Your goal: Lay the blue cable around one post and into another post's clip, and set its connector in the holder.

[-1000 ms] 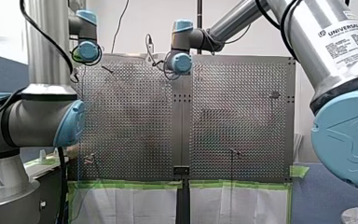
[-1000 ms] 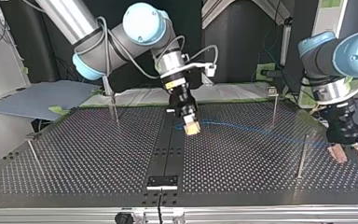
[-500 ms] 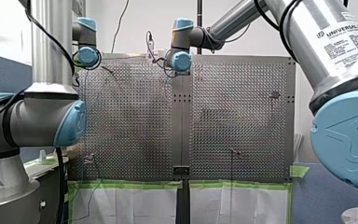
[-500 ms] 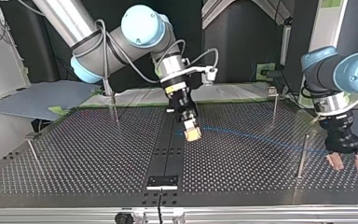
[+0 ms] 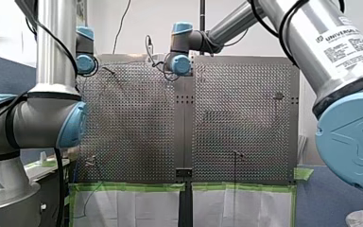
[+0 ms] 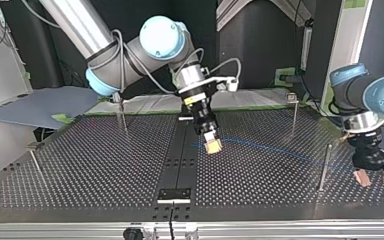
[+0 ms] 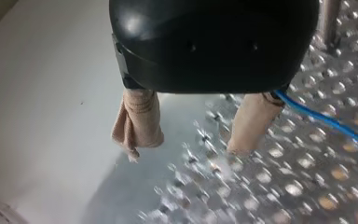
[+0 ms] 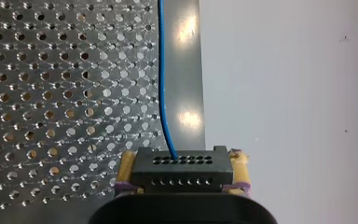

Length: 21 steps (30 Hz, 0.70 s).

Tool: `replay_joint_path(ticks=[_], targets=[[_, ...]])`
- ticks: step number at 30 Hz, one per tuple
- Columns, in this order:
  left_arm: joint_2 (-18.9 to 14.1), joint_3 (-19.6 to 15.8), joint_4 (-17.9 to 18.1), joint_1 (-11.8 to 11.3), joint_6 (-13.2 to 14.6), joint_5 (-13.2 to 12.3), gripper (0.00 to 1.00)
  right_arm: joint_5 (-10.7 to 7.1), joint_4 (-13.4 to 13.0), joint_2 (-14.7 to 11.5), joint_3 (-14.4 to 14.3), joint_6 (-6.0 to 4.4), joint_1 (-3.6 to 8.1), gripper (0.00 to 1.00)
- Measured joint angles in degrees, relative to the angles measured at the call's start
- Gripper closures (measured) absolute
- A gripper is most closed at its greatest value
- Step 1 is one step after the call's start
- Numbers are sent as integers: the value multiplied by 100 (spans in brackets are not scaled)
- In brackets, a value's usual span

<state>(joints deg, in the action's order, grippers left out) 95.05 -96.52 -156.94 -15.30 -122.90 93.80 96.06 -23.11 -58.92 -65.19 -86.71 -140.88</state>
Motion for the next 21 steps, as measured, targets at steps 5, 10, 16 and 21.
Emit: replay_joint_path(ticks=[5, 10, 16, 21], targets=[[209, 14, 21, -44, 24, -182, 0, 17, 25, 42, 75, -2, 14, 100], [293, 14, 15, -41, 31, -237, 0, 70, 39, 97, 100, -29, 33, 100], [392, 13, -9, 11, 47, -259, 0, 217, 70, 172, 101, -67, 52, 100], [491, -1, -70, 64, 133, -257, 0, 397, 205, 278, 104, -89, 95, 100]])
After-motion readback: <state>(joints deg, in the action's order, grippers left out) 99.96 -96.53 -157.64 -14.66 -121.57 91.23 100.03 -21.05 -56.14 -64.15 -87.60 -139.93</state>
